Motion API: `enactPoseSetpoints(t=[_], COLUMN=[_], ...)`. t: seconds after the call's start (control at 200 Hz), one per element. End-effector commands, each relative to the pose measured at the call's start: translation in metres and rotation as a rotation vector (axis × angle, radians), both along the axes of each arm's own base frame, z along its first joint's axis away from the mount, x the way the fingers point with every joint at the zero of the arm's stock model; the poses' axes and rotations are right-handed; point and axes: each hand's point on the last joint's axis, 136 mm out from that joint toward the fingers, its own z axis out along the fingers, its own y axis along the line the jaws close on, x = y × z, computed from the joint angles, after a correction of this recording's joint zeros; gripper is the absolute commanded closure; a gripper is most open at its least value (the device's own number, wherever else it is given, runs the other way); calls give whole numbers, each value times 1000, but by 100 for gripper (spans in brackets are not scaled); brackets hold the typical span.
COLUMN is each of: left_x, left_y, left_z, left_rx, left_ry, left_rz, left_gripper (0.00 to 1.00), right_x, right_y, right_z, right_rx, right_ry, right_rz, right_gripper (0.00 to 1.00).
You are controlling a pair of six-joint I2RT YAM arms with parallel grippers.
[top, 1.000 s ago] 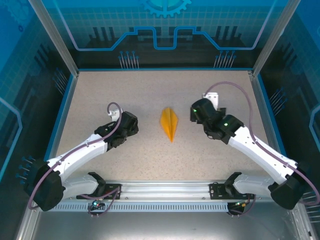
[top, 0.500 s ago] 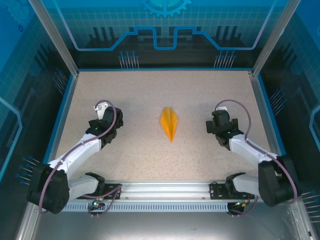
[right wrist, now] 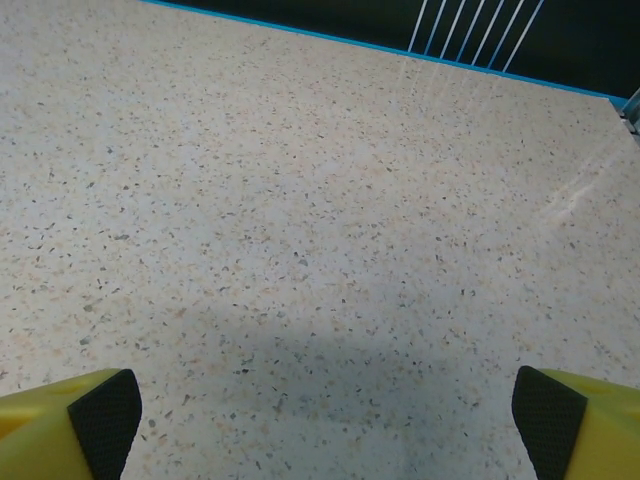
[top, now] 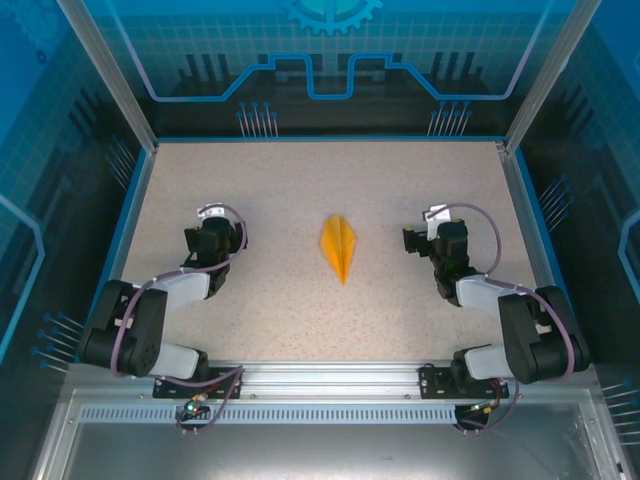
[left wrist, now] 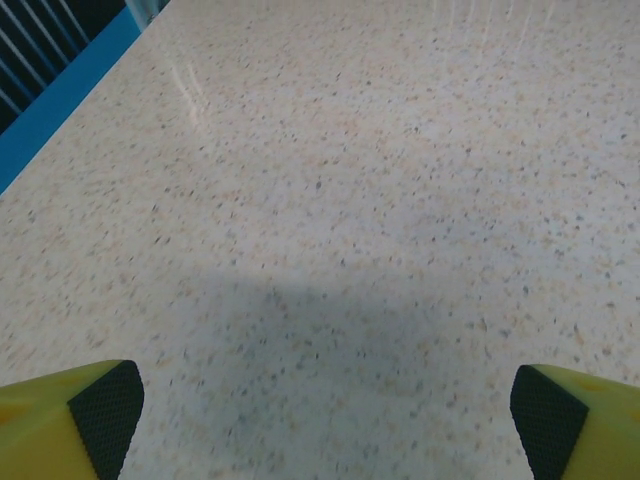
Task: Fold a paper plane with a square sheet of paper (pick it up from the middle)
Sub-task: Reset both arms
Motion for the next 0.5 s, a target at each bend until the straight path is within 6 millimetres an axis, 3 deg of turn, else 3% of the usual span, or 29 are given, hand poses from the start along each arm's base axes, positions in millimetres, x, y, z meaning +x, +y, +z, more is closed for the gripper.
enactPoseSetpoints(t=[0.0,0.105,0.16,0.2,0.25,0.495], left_x=[19,17,12,16,16,17], left_y=[-16,-18,-20,-18,-19,-14], left_z=[10,8,-3,2,-5,-3], left_rx=[-21,-60,-118,-108,-129,-136], left_ry=[-94,-115,-122,-175,-101,-122], left_rz=[-137,-175,-227,-230,-229,-216], left_gripper=[2,2,1,2,2,1], right_x=[11,12,14,15,18,21], right_y=[6,4,7,6,3,-14], right_z=[11,4,2,0,-3,-2], right_rx=[40,54,45,54,57,74], right_ry=[-89,-80,-105,-65,-56,-52], right_rz=[76,71,86,80,66,-21], right_gripper=[0,1,1,1,1,1])
